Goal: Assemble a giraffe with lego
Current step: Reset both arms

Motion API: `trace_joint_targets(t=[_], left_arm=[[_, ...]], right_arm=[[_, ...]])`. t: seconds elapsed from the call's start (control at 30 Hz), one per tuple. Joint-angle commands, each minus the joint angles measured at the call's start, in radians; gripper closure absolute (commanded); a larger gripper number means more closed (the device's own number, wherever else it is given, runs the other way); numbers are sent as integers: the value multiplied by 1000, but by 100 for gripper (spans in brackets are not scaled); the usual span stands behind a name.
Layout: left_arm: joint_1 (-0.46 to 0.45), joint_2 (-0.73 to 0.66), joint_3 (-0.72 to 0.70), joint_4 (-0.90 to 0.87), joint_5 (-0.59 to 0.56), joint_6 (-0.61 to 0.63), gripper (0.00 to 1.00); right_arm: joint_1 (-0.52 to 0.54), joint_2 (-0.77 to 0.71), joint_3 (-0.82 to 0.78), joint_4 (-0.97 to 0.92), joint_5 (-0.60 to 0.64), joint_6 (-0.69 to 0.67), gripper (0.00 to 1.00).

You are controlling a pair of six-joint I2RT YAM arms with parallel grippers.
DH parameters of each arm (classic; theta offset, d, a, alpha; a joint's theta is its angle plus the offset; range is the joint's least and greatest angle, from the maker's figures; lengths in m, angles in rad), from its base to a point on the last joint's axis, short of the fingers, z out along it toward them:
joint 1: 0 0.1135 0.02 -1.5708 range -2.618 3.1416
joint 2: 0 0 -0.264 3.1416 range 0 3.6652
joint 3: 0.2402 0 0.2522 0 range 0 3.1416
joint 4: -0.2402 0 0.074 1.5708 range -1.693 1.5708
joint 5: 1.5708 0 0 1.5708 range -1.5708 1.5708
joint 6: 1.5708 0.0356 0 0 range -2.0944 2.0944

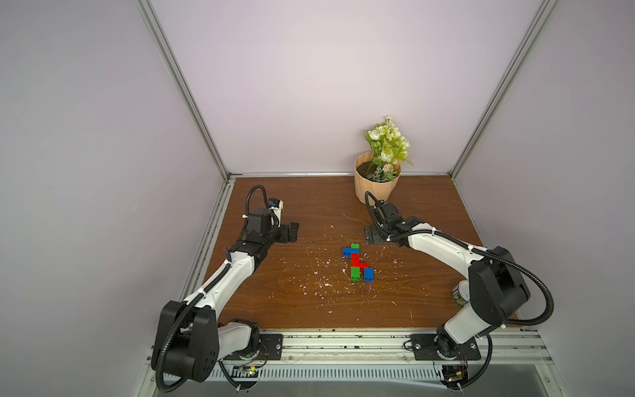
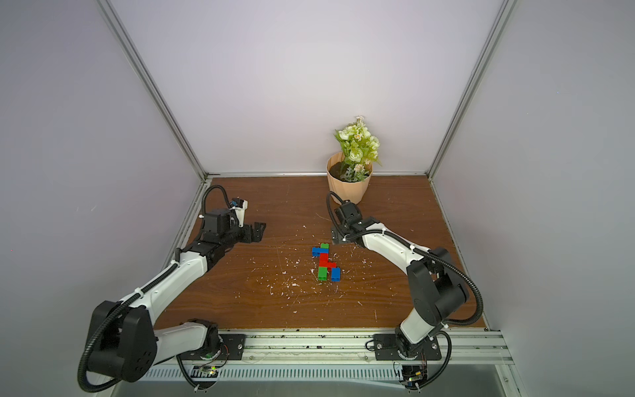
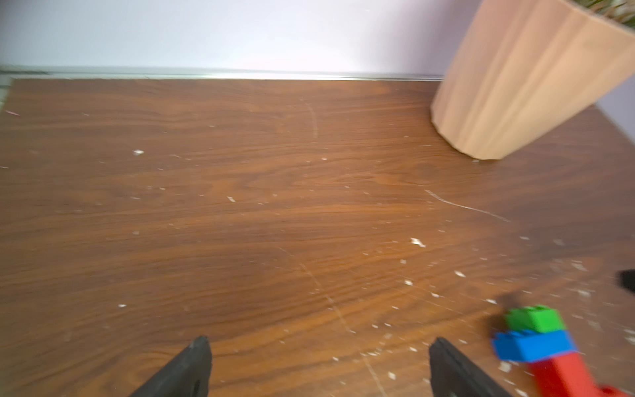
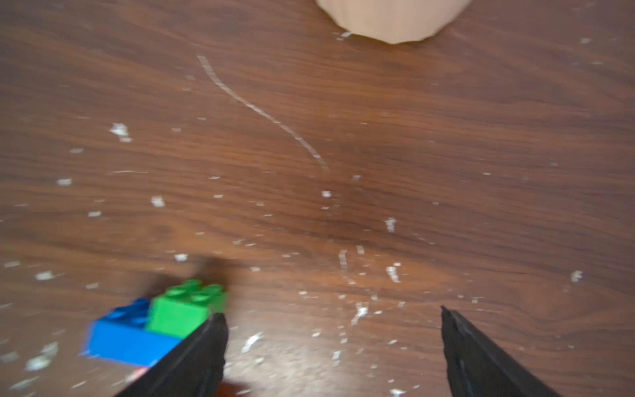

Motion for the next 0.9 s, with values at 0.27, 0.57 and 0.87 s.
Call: trace_joint_targets(t=[0.27, 0.57, 0.87], left_arm=[[62, 157, -247, 624, -230, 227, 1], [181, 180, -381, 932, -130, 138, 1], [187, 264, -397, 1031, -133, 123, 1]], right_arm=[[-249, -188, -360, 774, 246, -244, 1], [-430, -238, -627, 1212, -44, -277, 1], [-442, -265, -806, 1436, -93, -269, 1]])
